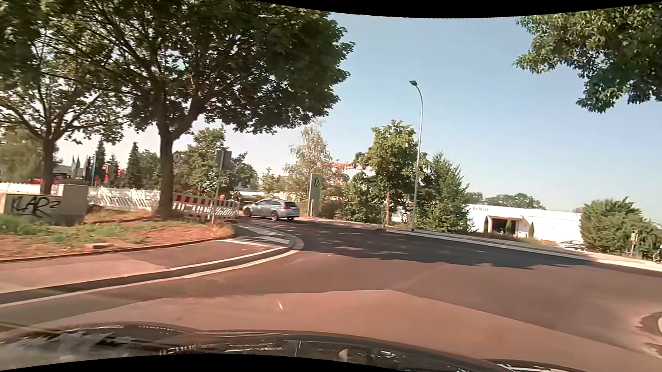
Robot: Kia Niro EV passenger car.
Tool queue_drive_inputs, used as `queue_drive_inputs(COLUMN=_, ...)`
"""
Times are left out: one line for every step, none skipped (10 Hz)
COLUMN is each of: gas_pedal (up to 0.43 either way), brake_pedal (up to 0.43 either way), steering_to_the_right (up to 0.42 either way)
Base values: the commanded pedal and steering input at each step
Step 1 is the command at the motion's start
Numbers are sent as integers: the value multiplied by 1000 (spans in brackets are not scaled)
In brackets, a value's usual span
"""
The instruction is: Follow the waypoints while adhering to traffic rules and regulations
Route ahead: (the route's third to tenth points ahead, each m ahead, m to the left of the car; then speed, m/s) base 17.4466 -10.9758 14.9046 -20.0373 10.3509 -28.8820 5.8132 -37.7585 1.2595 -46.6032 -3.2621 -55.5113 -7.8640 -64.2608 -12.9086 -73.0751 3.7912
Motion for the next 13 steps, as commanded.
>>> queue_drive_inputs(gas_pedal=59, brake_pedal=0, steering_to_the_right=338)
queue_drive_inputs(gas_pedal=59, brake_pedal=0, steering_to_the_right=338)
queue_drive_inputs(gas_pedal=59, brake_pedal=0, steering_to_the_right=338)
queue_drive_inputs(gas_pedal=28, brake_pedal=0, steering_to_the_right=338)
queue_drive_inputs(gas_pedal=28, brake_pedal=0, steering_to_the_right=338)
queue_drive_inputs(gas_pedal=28, brake_pedal=0, steering_to_the_right=335)
queue_drive_inputs(gas_pedal=28, brake_pedal=0, steering_to_the_right=330)
queue_drive_inputs(gas_pedal=28, brake_pedal=0, steering_to_the_right=321)
queue_drive_inputs(gas_pedal=28, brake_pedal=0, steering_to_the_right=311)
queue_drive_inputs(gas_pedal=28, brake_pedal=0, steering_to_the_right=297)
queue_drive_inputs(gas_pedal=28, brake_pedal=0, steering_to_the_right=281)
queue_drive_inputs(gas_pedal=28, brake_pedal=0, steering_to_the_right=267)
queue_drive_inputs(gas_pedal=28, brake_pedal=0, steering_to_the_right=262)
